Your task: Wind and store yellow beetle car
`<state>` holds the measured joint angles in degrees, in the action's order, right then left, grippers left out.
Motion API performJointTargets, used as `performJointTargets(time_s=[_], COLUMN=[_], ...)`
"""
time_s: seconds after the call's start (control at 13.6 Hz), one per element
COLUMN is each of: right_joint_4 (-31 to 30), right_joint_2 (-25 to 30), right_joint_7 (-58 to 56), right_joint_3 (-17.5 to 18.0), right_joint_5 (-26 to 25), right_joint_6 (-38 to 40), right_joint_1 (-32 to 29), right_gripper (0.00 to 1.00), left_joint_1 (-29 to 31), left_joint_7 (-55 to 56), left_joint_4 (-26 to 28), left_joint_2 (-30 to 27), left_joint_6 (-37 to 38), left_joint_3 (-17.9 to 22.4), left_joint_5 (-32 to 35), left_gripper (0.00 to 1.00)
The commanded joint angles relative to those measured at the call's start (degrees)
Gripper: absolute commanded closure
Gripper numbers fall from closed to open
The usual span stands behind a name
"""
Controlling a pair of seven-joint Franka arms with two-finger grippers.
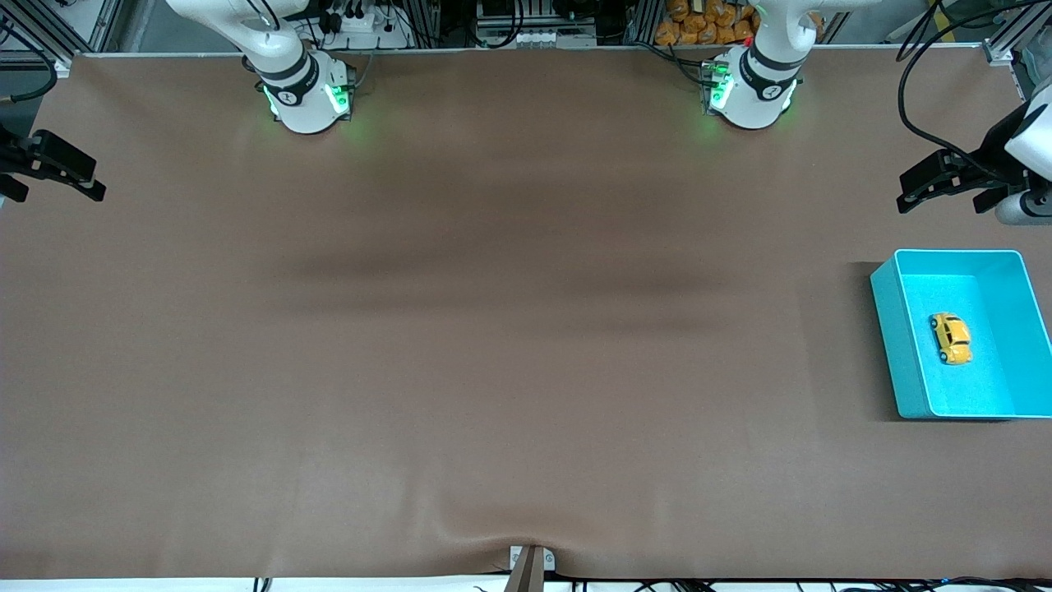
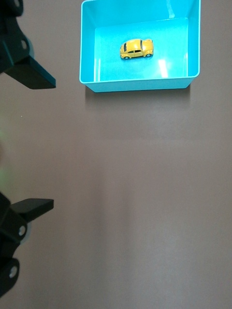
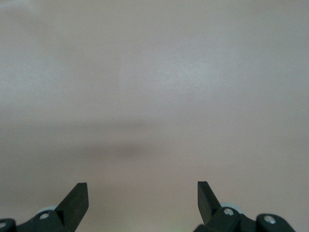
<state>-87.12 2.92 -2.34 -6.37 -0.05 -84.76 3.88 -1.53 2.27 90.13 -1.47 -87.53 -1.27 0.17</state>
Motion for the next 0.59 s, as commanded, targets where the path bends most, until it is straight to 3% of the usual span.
performJointTargets(time_s=[0.0, 0.51], right_joint_4=[1.86, 1.69], right_joint_2=[-0.46, -0.37], right_joint_7=[1.38, 0.41], right_joint_3=[-0.04, -0.13], right_joint_5=[0.31, 0.14], right_joint_6=[0.74, 0.83], right_joint_1=[0.25, -0.01], right_gripper=[0.00, 0.00], left_joint_1=[-0.50, -0.41], left_joint_7=[-0.43, 0.10], left_joint_4=[-0.57, -0.39], left_joint_2=[-0.46, -0.55], left_joint_6=[1.04, 1.04], left_joint_3=[0.21, -0.58], left_joint_5=[0.27, 0.27], left_gripper=[0.00, 0.00])
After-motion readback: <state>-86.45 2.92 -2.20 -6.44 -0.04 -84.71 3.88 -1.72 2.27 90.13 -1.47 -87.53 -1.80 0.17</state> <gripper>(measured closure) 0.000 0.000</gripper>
